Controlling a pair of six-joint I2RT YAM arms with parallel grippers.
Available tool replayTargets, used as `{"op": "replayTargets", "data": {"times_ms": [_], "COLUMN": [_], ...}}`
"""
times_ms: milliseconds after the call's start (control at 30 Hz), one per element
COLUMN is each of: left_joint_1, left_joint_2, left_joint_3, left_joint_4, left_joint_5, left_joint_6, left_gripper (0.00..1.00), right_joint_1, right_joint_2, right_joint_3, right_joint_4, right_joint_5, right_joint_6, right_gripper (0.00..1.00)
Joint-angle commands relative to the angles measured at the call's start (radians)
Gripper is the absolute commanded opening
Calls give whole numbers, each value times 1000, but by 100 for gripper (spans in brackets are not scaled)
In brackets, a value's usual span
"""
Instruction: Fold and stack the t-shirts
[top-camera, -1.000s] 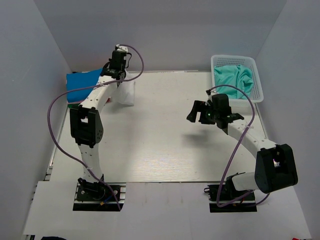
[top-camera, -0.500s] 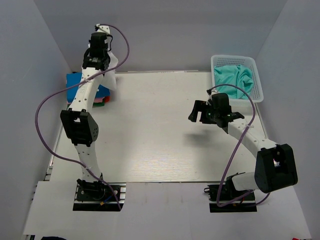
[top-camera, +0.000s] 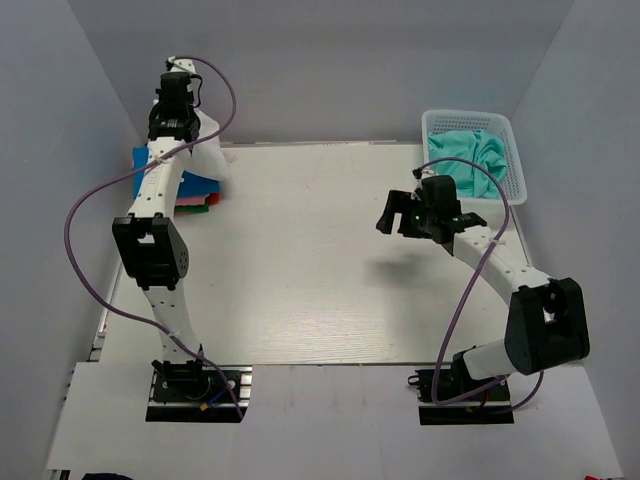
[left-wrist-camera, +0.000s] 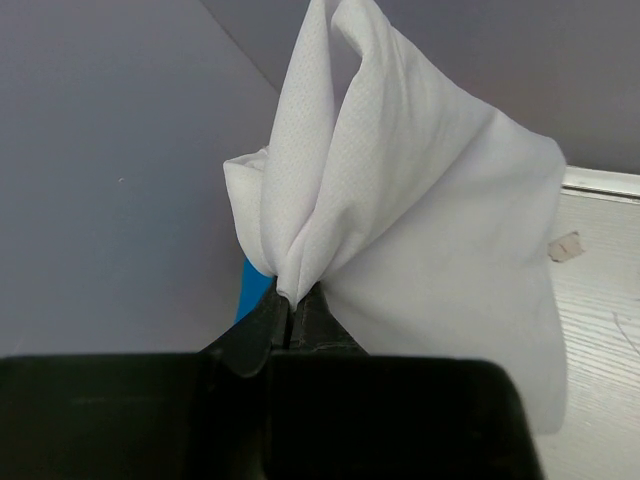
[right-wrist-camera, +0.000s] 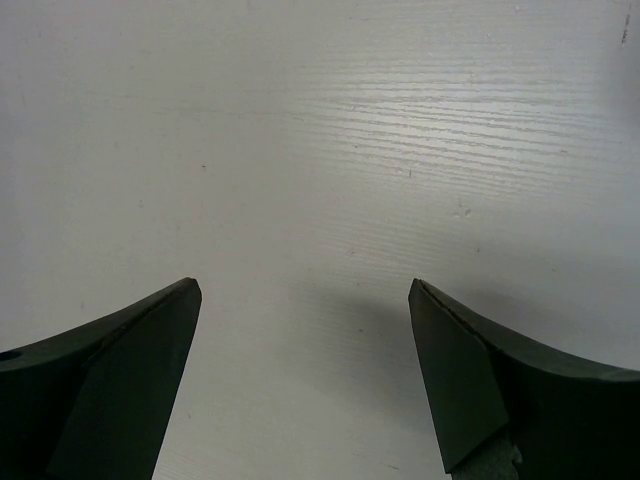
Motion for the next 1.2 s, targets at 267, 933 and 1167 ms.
{"op": "replayTargets", "data": {"times_ms": [267, 933, 1167], "left_joint_1": [124, 217, 196], "left_joint_2": [79, 173, 32], "left_joint_3": [-24, 89, 4], "left_joint_4": [131, 46, -89], "left_joint_5": [27, -41, 126], "left_joint_6": [24, -87, -277], "left_gripper": [0, 100, 100], "right_joint_1": [3, 6, 4], "right_joint_2": [110, 192, 91], "right_joint_3": [124, 209, 152], "right_joint_4": [-25, -72, -32], "right_joint_5": [-3, -34, -25], "right_joint_6": [11, 28, 19], "right_gripper": [90, 90, 90]}}
